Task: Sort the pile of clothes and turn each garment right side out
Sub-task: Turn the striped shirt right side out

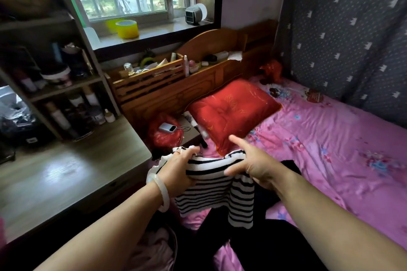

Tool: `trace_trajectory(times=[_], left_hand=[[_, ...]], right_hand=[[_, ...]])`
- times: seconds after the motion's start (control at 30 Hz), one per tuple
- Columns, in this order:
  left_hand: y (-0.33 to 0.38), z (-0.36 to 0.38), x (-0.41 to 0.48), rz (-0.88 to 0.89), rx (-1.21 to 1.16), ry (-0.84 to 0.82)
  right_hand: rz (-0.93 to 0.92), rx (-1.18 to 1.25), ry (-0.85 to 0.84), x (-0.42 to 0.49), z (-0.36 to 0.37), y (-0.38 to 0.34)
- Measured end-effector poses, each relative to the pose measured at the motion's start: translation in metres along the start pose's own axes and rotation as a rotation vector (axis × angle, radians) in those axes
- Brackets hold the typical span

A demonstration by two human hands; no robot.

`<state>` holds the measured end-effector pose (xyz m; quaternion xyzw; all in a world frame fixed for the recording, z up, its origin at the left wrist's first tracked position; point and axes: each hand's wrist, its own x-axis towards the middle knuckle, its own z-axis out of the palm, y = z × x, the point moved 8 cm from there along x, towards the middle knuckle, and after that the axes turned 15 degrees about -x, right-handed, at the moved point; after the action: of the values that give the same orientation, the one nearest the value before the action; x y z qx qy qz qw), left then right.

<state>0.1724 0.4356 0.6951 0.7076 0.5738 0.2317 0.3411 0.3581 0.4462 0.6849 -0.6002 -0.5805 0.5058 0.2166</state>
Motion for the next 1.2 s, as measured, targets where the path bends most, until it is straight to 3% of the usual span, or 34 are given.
trace_trajectory(times=[0.13,0.23,0.33,0.53,0.73,1.07,1.2], left_hand=[[-0.013,-0.022,-0.002,0.07,0.075,0.239],[-0.022,-0.046,-0.007,0.073,0.053,0.391],[-0.042,-0.065,-0.012,-0.051,-0.091,0.391],[-0.064,-0.086,-0.029,-0.078,0.172,0.344],[-0.137,-0.091,-0.063,-0.276,0.191,0.179],[-0.277,-0.077,-0.126,-0.593,0.12,0.156],[-0.319,-0.072,-0.144,-0.625,0.105,0.199]], right_hand=[[-0.166,-0.845,0.107,-0.003,0.006,-0.024],[-0.232,-1.054,0.281,-0.002,-0.005,-0.037],[-0.24,-1.016,0.379,0.002,-0.019,-0.042],[-0.27,-1.018,0.333,0.01,0.013,-0.06],[-0.288,-0.888,0.088,0.035,0.101,-0.044],[-0.119,-0.722,-0.2,0.084,0.268,0.004],[-0.119,-0.702,-0.237,0.094,0.313,0.015]])
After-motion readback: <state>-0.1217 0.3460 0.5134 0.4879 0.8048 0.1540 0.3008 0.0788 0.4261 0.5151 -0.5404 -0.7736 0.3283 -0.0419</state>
